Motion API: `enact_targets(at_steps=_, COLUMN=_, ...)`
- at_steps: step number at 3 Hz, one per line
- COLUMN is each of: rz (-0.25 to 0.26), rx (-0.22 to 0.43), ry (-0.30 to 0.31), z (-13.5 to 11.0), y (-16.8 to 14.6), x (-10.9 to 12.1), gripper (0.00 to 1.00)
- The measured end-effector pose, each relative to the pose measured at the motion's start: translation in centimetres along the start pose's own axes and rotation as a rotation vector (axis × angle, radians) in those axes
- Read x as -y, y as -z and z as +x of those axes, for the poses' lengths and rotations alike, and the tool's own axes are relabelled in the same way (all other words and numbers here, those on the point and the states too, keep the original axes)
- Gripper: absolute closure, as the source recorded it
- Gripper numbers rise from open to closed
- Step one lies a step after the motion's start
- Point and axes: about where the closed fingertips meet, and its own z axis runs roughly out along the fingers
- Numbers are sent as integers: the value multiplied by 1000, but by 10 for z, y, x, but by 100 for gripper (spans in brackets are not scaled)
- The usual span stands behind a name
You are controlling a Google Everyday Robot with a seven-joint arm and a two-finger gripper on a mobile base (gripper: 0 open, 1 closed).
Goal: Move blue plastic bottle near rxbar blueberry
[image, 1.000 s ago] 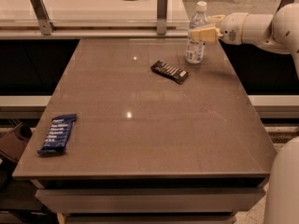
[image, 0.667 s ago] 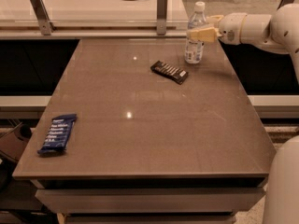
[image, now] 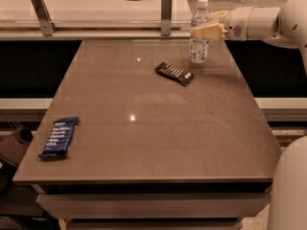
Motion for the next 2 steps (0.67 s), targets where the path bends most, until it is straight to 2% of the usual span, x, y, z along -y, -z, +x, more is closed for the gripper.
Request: enact_targets(at_steps=2, rz=-45, rx=12, ry=-11, z=-48, y=18, x=-33, gripper=100)
